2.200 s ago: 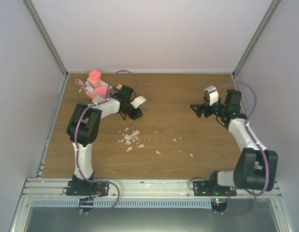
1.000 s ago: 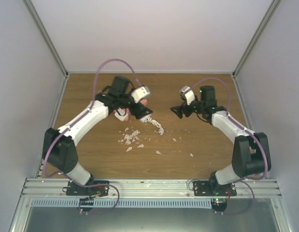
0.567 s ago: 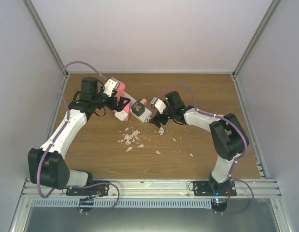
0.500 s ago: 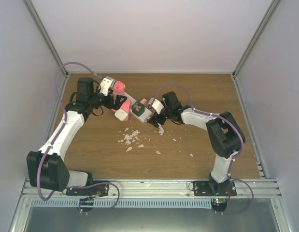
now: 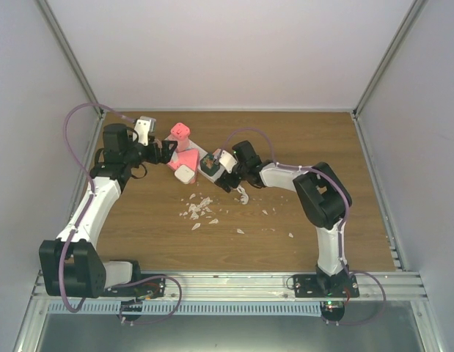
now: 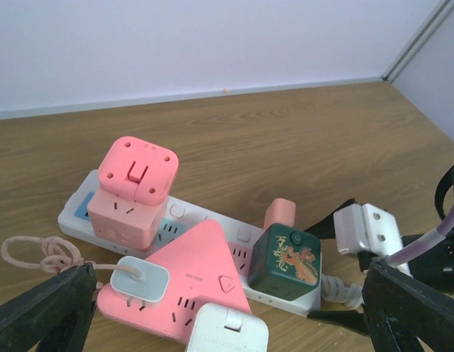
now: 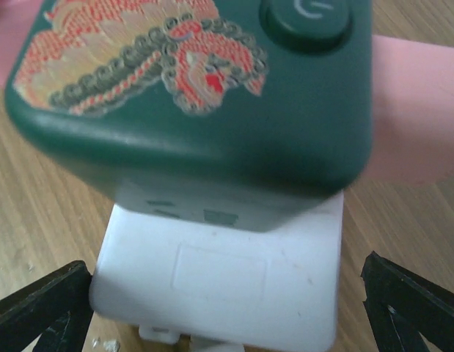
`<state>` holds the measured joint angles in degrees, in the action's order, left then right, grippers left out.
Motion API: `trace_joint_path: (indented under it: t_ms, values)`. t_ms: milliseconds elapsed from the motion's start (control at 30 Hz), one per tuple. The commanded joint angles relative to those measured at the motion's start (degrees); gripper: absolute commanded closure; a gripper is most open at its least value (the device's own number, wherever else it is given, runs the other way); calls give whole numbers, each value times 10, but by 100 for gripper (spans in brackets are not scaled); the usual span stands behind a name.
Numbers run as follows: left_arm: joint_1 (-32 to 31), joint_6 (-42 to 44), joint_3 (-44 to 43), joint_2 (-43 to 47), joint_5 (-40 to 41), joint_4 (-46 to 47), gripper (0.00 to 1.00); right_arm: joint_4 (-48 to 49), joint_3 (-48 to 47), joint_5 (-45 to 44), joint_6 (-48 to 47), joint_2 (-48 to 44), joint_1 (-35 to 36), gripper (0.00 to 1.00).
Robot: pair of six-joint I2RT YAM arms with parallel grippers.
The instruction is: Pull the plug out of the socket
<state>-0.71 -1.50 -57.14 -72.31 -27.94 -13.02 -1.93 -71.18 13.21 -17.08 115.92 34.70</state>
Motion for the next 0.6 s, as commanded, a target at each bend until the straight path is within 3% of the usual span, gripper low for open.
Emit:
trace_joint_path:
  t_ms: [0,167,367,567]
  values:
    - [5,-15,6,10,0,45,1,47,-25,-32,7,31,12,2]
    - [5,-17,2,3,-1,42,1,48,-45,-33,10,50,12,8]
    - [5,-5,1,1,3,40,1,43,-36,-36,-13,47,12,24]
    - [5,71,-9,-9,-54,7,1,34,20,-26,-47,9,7,37]
